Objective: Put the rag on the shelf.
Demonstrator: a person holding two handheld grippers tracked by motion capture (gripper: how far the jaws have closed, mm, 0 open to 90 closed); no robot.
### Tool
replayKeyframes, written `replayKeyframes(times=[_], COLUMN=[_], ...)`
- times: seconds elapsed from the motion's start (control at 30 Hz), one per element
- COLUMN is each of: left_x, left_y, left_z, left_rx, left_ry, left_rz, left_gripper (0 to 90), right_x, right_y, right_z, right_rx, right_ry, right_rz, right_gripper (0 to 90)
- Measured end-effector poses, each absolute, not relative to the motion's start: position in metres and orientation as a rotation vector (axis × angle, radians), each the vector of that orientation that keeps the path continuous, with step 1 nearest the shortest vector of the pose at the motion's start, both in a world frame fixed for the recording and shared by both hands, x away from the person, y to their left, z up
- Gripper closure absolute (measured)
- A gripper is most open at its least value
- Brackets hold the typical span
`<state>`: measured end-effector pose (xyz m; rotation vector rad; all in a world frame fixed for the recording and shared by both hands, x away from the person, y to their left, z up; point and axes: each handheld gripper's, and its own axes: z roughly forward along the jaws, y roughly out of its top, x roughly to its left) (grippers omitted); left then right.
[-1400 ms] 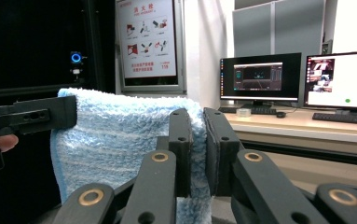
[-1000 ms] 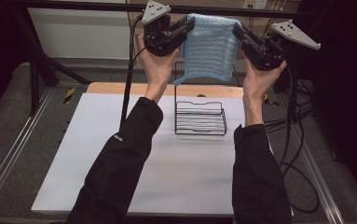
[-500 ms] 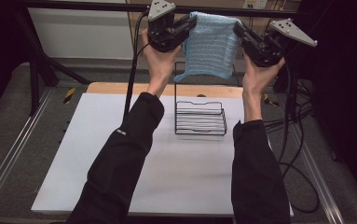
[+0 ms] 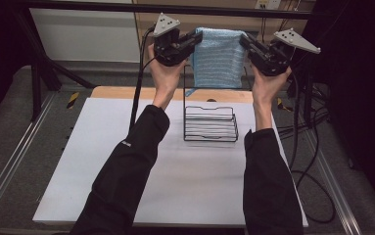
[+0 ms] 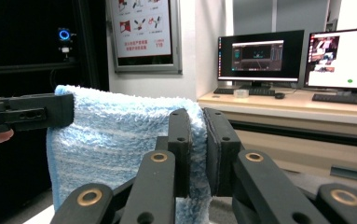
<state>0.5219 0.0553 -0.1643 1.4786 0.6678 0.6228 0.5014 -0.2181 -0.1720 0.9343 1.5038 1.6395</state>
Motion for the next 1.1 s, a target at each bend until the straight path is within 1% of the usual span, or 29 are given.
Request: replayKeyframes(times=[0.27, 0.33, 0.73, 1.1], left_x=[0.515, 0.514, 0.504, 0.499], left_y=[0.060, 0.060, 0.063, 0.065], left_z=[-0.178, -0.180, -0.205, -0.215], left_rx=[1.489, 1.501, 1.537, 1.565], left_ry=[0.653, 0.652, 0.646, 0.630], left_rz=[0.598, 0.609, 0.551, 0.517], left_gripper=[79.8, 79.8, 79.6, 79.5], right_x=[0.496, 0.495, 0.487, 0.477], right_y=[-0.219, -0.219, -0.222, -0.224], right_z=[-0.184, -0.187, -0.209, -0.219], right_rx=[0.934, 0.942, 0.967, 0.969], right_ry=[1.540, 1.550, 1.602, 1.634], right_rz=[1.646, 1.642, 1.630, 1.611], right_gripper=[81.9, 81.9, 81.7, 81.5])
